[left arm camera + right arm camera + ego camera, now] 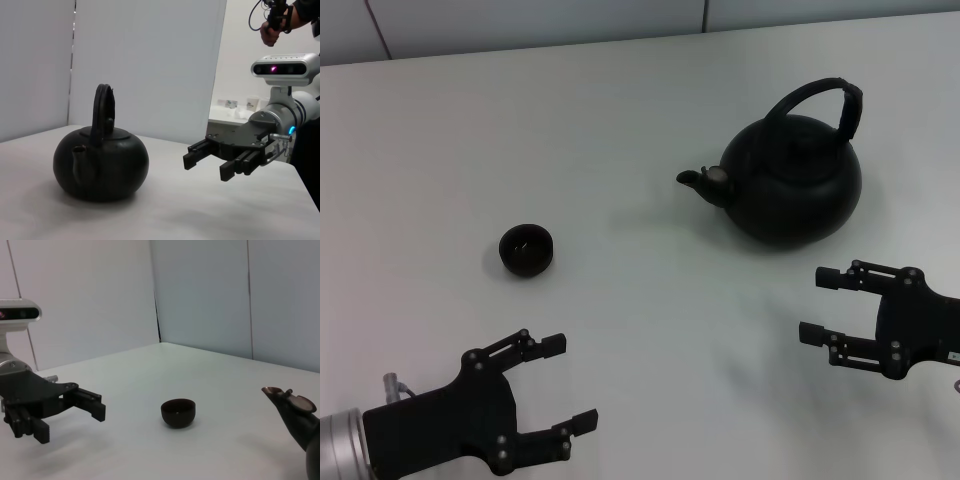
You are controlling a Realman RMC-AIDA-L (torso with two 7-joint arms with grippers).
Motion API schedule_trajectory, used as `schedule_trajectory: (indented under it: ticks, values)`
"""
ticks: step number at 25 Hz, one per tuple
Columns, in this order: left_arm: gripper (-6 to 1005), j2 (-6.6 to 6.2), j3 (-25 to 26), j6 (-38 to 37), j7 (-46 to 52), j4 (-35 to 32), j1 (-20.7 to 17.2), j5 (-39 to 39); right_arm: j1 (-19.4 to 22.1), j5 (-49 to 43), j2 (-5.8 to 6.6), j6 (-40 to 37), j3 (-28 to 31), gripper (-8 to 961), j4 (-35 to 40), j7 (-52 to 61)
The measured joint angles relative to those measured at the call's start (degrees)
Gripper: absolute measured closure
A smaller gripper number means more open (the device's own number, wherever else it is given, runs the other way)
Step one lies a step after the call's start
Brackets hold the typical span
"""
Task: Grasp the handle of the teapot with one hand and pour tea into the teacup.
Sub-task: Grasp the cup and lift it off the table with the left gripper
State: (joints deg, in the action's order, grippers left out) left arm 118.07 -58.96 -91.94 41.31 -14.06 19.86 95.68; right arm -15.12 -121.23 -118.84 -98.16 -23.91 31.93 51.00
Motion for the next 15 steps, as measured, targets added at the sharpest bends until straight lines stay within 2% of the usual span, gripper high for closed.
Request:
schedule_trajectory:
  ticks: [15]
  values:
    - [138,0.27,0.3,0.0,-0.3,0.1,-0.2,-0.2,-0.5,-0.1,0.01,0.0,0.0,253,0.0,-0.2]
